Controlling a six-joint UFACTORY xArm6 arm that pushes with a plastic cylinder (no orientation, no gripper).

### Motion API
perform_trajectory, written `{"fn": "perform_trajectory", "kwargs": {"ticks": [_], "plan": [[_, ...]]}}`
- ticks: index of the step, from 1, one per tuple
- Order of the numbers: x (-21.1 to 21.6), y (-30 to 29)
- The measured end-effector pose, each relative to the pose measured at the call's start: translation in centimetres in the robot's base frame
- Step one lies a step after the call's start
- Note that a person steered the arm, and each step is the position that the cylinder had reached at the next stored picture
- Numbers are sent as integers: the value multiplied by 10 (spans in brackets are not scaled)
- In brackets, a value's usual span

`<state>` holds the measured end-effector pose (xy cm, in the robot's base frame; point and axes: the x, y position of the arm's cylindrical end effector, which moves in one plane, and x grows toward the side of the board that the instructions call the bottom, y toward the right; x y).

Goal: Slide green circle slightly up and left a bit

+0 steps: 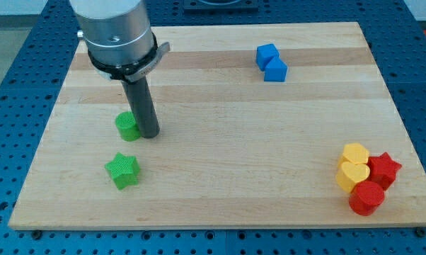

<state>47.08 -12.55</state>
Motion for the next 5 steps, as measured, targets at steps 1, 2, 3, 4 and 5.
{"fn": "perform_trajectory", "kwargs": {"ticks": [1, 2, 3, 4, 5], "plan": [[-29, -10], [-29, -12], [-22, -2], [11, 0], [46, -2]]}}
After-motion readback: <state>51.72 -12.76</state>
